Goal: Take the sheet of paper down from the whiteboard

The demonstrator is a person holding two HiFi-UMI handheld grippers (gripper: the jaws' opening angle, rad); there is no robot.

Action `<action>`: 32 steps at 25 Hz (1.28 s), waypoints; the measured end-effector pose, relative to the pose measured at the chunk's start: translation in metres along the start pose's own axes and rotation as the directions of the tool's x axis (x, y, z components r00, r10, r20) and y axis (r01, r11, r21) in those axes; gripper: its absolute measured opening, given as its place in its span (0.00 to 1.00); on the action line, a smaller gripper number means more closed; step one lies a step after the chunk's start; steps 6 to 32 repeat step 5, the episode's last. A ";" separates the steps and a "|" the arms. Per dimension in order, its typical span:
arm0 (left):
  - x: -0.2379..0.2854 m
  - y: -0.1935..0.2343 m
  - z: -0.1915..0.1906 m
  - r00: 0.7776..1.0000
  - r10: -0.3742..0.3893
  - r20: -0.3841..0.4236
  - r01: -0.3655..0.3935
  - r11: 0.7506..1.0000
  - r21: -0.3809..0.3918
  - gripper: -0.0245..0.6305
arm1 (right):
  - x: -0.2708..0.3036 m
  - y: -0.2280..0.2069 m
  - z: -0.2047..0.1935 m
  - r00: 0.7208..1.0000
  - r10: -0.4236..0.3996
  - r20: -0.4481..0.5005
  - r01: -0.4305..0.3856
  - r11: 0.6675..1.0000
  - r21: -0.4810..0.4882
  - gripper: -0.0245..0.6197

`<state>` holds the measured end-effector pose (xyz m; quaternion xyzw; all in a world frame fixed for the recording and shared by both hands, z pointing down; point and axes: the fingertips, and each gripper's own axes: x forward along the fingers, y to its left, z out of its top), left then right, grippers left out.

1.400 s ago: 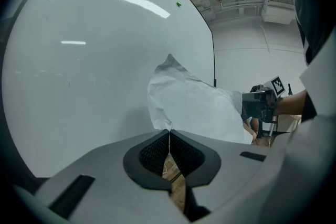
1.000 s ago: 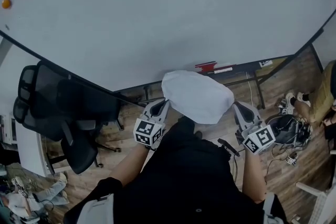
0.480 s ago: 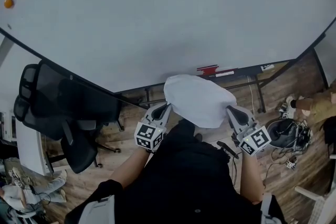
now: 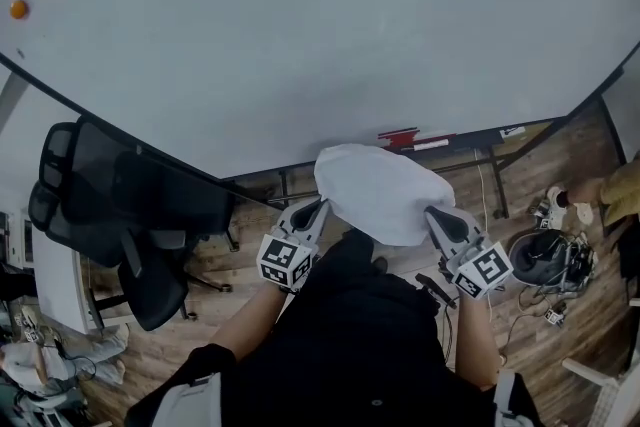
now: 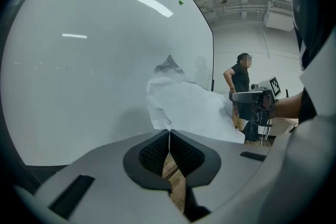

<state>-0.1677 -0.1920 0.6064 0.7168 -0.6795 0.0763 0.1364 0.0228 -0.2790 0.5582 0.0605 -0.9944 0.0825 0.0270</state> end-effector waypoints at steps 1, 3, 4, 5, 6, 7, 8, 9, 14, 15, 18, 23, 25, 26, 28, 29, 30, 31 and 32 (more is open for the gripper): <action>0.000 0.000 0.001 1.000 -0.003 0.002 0.003 1.000 -0.001 0.07 | 0.001 0.000 0.000 1.000 0.000 -0.002 0.000 1.000 0.002 0.07; 0.001 0.000 0.002 1.000 -0.008 0.004 0.008 1.000 -0.004 0.07 | 0.002 0.000 -0.001 1.000 0.000 -0.005 0.000 1.000 0.008 0.07; 0.001 -0.001 0.003 1.000 -0.010 0.005 0.010 1.000 -0.005 0.07 | 0.003 0.000 -0.001 1.000 0.001 -0.006 -0.001 1.000 0.011 0.07; 0.002 -0.001 0.003 1.000 -0.013 0.005 0.013 1.000 -0.006 0.07 | 0.004 0.000 -0.001 1.000 0.002 -0.008 -0.001 1.000 0.014 0.07; 0.002 -0.001 0.003 1.000 -0.013 0.005 0.013 1.000 -0.006 0.07 | 0.004 0.000 -0.001 1.000 0.002 -0.008 -0.001 1.000 0.014 0.07; 0.002 -0.001 0.003 1.000 -0.013 0.005 0.013 1.000 -0.006 0.07 | 0.004 0.000 -0.001 1.000 0.002 -0.008 -0.001 1.000 0.014 0.07; 0.002 -0.001 0.003 1.000 -0.013 0.005 0.013 1.000 -0.006 0.07 | 0.004 0.000 -0.001 1.000 0.002 -0.008 -0.001 1.000 0.014 0.07; 0.002 -0.001 0.003 1.000 -0.013 0.005 0.013 1.000 -0.006 0.07 | 0.004 0.000 -0.001 1.000 0.002 -0.008 -0.001 1.000 0.014 0.07; 0.002 -0.001 0.003 1.000 -0.013 0.005 0.013 1.000 -0.006 0.07 | 0.004 0.000 -0.001 1.000 0.002 -0.008 -0.001 1.000 0.014 0.07; 0.002 -0.001 0.003 1.000 -0.013 0.005 0.013 1.000 -0.006 0.07 | 0.004 0.000 -0.001 1.000 0.002 -0.008 -0.001 1.000 0.014 0.07; 0.002 -0.001 0.003 1.000 -0.013 0.005 0.013 1.000 -0.006 0.07 | 0.004 0.000 -0.001 1.000 0.002 -0.008 -0.001 1.000 0.014 0.07; 0.002 -0.001 0.003 1.000 -0.013 0.005 0.013 1.000 -0.006 0.07 | 0.004 0.000 -0.001 1.000 0.002 -0.008 -0.001 1.000 0.014 0.07; 0.002 -0.001 0.003 1.000 -0.013 0.005 0.013 1.000 -0.006 0.07 | 0.004 0.000 -0.001 1.000 0.002 -0.008 -0.001 1.000 0.014 0.07; 0.002 -0.001 0.003 1.000 -0.013 0.005 0.013 1.000 -0.006 0.07 | 0.004 0.000 -0.001 1.000 0.002 -0.008 -0.001 1.000 0.014 0.07; 0.002 -0.001 0.003 1.000 -0.013 0.005 0.013 1.000 -0.006 0.07 | 0.004 0.000 -0.001 1.000 0.002 -0.008 -0.001 1.000 0.014 0.07; 0.002 -0.001 0.003 1.000 -0.013 0.005 0.013 1.000 -0.006 0.07 | 0.004 0.000 -0.001 1.000 0.002 -0.008 -0.001 1.000 0.014 0.07; 0.002 -0.001 0.003 1.000 -0.013 0.005 0.013 1.000 -0.006 0.07 | 0.004 0.000 -0.001 1.000 0.002 -0.008 -0.001 1.000 0.014 0.07; 0.002 -0.001 0.003 1.000 -0.013 0.005 0.013 1.000 -0.006 0.07 | 0.004 0.000 -0.001 1.000 0.002 -0.008 -0.001 1.000 0.014 0.07; 0.002 -0.001 0.003 1.000 -0.013 0.005 0.013 1.000 -0.006 0.07 | 0.004 0.000 -0.001 1.000 0.002 -0.008 -0.001 1.000 0.014 0.07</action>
